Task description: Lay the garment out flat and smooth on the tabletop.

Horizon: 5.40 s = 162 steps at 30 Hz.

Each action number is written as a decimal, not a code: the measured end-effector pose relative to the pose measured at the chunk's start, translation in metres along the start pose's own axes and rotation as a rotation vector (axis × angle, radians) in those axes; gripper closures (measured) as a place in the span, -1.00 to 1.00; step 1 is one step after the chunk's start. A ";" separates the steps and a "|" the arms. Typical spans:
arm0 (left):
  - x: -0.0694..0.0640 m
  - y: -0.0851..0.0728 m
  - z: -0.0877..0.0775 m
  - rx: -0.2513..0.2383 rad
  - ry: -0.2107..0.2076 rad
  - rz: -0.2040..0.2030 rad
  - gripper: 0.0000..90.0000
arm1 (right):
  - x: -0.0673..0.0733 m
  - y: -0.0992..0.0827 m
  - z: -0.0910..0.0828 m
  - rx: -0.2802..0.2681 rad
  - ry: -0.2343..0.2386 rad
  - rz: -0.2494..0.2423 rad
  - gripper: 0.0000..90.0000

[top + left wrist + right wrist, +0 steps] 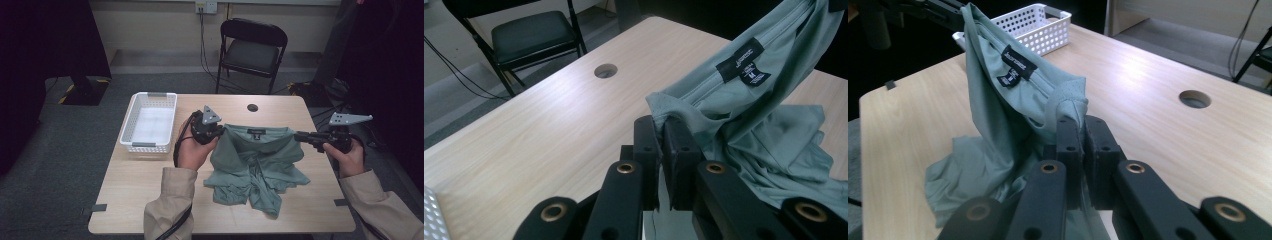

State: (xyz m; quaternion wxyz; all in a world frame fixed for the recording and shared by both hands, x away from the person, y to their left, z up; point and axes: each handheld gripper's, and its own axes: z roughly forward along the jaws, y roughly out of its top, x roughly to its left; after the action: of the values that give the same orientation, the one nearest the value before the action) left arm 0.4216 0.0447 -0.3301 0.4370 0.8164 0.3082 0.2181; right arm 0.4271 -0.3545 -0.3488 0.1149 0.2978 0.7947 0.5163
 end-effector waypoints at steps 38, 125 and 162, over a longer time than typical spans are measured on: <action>0.064 0.007 0.125 0.070 0.102 -0.077 -0.38 | -0.078 0.037 0.112 0.105 -0.340 0.028 -0.54; -0.051 -0.145 0.080 0.152 -0.141 0.028 -0.74 | -0.040 -0.155 0.001 0.224 -0.422 0.186 0.93; -0.051 -0.145 0.080 0.154 -0.147 0.031 -0.74 | -0.049 -0.153 -0.002 0.253 -0.429 0.159 0.56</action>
State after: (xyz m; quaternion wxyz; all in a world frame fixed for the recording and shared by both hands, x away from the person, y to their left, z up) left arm 0.3900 0.0254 -0.4996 0.3910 0.8659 0.2787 0.1401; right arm 0.4109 -0.4292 -0.4904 0.2020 0.4739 0.7845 0.3453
